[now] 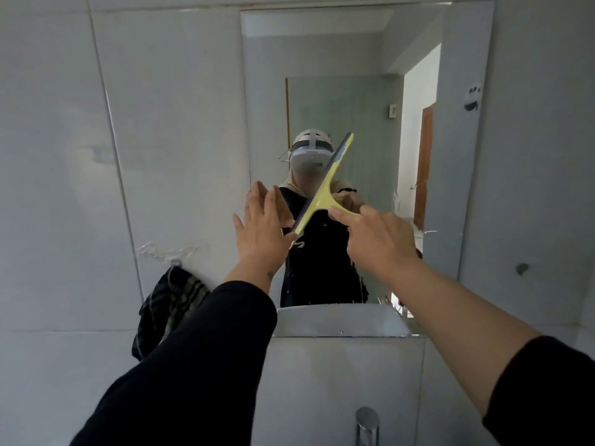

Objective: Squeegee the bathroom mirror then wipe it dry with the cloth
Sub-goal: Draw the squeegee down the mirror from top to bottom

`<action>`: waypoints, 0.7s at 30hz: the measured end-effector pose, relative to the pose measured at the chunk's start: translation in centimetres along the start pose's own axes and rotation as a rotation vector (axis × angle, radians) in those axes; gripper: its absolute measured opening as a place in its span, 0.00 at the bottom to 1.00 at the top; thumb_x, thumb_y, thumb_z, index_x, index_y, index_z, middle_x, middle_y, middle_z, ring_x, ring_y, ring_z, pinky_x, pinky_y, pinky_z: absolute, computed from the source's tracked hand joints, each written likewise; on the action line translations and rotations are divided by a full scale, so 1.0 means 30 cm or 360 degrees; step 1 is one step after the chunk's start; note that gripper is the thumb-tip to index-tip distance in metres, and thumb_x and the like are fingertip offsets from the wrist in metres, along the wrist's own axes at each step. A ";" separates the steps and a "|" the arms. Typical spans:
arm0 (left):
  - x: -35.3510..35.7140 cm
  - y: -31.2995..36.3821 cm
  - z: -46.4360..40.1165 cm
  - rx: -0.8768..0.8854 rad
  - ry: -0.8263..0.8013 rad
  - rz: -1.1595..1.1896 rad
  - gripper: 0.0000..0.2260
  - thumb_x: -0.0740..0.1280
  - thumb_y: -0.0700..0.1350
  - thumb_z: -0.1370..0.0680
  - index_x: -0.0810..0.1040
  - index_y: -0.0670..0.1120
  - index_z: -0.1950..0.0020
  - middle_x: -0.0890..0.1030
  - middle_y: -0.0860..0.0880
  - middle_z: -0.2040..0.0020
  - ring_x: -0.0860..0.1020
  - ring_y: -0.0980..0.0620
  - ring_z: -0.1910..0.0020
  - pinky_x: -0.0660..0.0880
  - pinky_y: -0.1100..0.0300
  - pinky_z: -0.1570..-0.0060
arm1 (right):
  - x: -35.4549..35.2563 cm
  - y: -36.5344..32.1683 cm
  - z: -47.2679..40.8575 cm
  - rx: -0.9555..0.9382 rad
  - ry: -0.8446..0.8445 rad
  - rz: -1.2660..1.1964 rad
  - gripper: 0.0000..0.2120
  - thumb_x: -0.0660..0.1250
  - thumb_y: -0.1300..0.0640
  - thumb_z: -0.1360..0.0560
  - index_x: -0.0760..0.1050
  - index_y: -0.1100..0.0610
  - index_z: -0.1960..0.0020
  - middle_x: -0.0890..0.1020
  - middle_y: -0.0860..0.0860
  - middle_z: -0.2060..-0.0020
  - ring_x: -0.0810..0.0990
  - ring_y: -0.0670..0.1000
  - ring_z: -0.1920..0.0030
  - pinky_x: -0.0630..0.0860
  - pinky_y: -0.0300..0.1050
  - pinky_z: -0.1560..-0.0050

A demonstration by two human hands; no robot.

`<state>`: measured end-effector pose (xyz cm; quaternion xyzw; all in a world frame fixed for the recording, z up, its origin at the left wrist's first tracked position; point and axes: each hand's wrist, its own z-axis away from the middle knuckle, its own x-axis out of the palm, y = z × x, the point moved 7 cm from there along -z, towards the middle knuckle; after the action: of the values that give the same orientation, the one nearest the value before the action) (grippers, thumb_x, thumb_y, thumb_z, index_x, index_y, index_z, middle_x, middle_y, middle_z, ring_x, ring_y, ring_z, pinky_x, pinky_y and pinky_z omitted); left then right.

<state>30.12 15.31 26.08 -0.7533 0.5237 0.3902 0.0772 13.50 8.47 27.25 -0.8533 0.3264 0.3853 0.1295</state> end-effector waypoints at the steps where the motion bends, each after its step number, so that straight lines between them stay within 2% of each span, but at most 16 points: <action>1: 0.010 0.014 0.003 0.0017 -0.0006 -0.0002 0.40 0.70 0.52 0.26 0.47 0.49 0.23 0.42 0.45 0.22 0.48 0.46 0.23 0.50 0.39 0.27 | -0.001 0.017 0.001 0.0005 -0.0006 0.0014 0.30 0.54 0.61 0.23 0.58 0.35 0.27 0.77 0.53 0.48 0.79 0.59 0.53 0.67 0.45 0.63; 8: 0.072 0.092 0.023 0.0117 -0.0058 -0.0058 0.40 0.68 0.53 0.25 0.46 0.49 0.23 0.40 0.46 0.22 0.45 0.45 0.23 0.49 0.39 0.27 | 0.018 0.163 0.042 0.0141 -0.0014 0.0016 0.28 0.54 0.58 0.21 0.56 0.32 0.28 0.76 0.52 0.51 0.79 0.58 0.54 0.69 0.45 0.63; 13: 0.110 0.128 0.030 0.0141 -0.0045 -0.0090 0.41 0.69 0.55 0.26 0.46 0.51 0.23 0.40 0.46 0.23 0.45 0.44 0.23 0.49 0.39 0.27 | 0.017 0.259 0.074 0.0253 -0.0003 -0.0059 0.28 0.56 0.59 0.22 0.59 0.32 0.29 0.72 0.50 0.57 0.78 0.57 0.56 0.72 0.46 0.61; 18: 0.148 0.159 0.040 0.0170 -0.0062 -0.0092 0.40 0.68 0.55 0.25 0.46 0.50 0.23 0.40 0.45 0.22 0.46 0.43 0.23 0.50 0.39 0.27 | 0.031 0.373 0.115 0.0409 0.0056 -0.0146 0.25 0.55 0.55 0.20 0.58 0.32 0.29 0.79 0.53 0.46 0.79 0.58 0.52 0.77 0.49 0.55; 21: 0.162 0.169 0.036 0.0181 -0.0075 -0.0102 0.40 0.68 0.55 0.25 0.46 0.50 0.23 0.39 0.44 0.22 0.46 0.42 0.24 0.50 0.39 0.28 | 0.037 0.453 0.155 0.0563 0.0036 -0.0194 0.24 0.56 0.54 0.20 0.59 0.32 0.29 0.80 0.54 0.48 0.78 0.57 0.55 0.75 0.47 0.56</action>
<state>25.99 10.11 23.59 -0.7547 0.5187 0.3748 0.1445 2.44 -0.09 23.75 -0.8397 0.3381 0.3039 0.2970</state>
